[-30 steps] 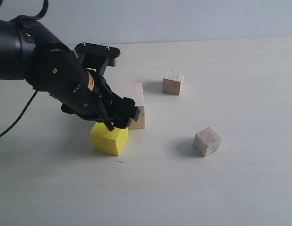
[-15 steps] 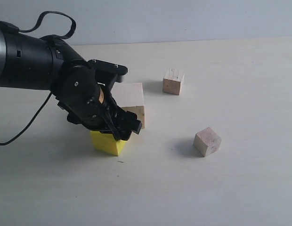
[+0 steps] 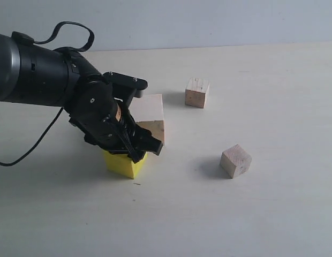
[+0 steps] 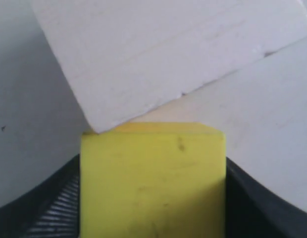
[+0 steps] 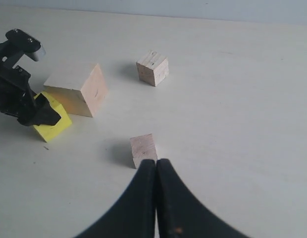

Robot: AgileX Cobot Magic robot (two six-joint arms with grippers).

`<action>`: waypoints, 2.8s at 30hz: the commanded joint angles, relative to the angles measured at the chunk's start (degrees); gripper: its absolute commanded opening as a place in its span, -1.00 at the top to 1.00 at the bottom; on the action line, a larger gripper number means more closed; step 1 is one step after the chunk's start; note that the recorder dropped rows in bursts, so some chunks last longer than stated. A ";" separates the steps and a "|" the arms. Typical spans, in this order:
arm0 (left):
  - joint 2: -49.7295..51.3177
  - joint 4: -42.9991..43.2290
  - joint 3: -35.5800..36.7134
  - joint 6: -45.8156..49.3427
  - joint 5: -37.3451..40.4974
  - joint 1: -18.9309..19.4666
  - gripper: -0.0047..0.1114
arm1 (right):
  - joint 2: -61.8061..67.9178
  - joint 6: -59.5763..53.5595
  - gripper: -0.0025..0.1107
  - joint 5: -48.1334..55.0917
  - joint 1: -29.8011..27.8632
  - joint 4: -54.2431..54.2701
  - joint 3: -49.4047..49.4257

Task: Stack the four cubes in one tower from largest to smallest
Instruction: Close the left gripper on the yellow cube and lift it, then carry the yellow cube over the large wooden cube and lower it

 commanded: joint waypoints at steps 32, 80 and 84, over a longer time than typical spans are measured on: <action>-6.82 -1.92 -33.39 -0.11 36.31 3.26 0.92 | -0.40 0.24 0.96 0.37 -0.32 0.19 0.11; 9.80 -3.69 -40.21 -16.64 32.79 3.37 0.92 | -0.40 0.24 0.96 0.37 -0.32 4.67 0.11; 9.80 -3.58 -40.21 -16.78 32.80 3.37 0.92 | -0.40 0.24 0.96 0.37 -0.32 4.67 0.11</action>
